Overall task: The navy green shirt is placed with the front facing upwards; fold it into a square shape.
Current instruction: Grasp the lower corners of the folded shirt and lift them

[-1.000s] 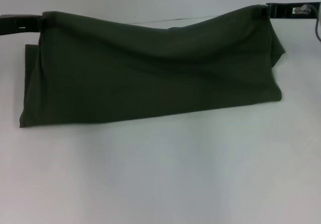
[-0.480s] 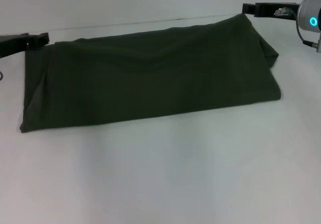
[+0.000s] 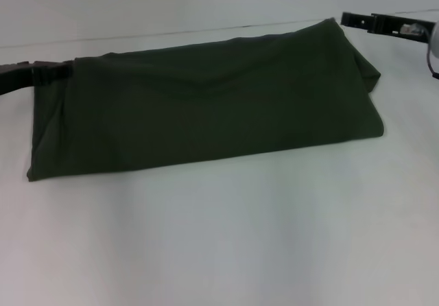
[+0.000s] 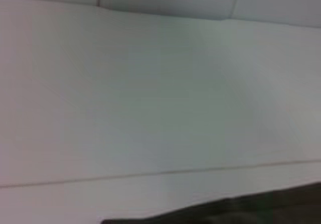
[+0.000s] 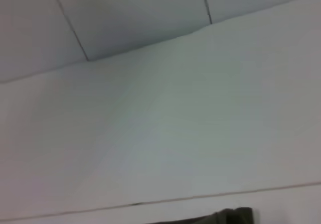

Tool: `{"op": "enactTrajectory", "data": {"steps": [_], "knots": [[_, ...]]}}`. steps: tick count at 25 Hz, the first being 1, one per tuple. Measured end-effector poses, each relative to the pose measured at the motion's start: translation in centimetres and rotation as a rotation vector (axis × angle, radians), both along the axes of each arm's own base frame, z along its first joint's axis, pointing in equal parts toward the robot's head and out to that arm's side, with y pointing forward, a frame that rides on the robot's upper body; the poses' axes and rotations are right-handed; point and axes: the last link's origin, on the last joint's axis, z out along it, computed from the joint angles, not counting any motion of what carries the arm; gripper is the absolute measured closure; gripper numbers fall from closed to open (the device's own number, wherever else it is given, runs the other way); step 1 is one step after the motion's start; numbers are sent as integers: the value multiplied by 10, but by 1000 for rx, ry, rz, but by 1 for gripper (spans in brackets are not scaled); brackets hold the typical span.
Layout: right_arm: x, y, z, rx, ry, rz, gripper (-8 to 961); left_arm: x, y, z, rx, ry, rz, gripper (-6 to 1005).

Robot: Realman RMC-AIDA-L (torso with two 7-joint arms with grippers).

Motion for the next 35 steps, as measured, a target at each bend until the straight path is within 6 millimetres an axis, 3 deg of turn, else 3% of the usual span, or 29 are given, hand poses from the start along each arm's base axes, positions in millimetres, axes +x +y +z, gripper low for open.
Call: {"op": "enactTrajectory", "data": {"steps": [2, 5, 16, 19, 26, 35], "knots": [[2, -9, 2, 0, 38, 38, 147, 1, -7, 3, -22, -18, -18, 90], [5, -21, 3, -12, 80, 87, 55, 2, -15, 6, -43, -41, -40, 82], [31, -69, 12, -128, 131, 126, 56, 5, -61, -4, -225, -192, -144, 63], [41, -87, 16, -142, 109, 135, 58, 2, -75, -2, -216, -258, -178, 63], [66, -115, 21, -130, 109, 87, 57, -3, -87, 2, -184, -317, -198, 62], [74, -121, 9, -204, 85, 52, 57, 2, -93, -2, -227, -327, -254, 63]]}}
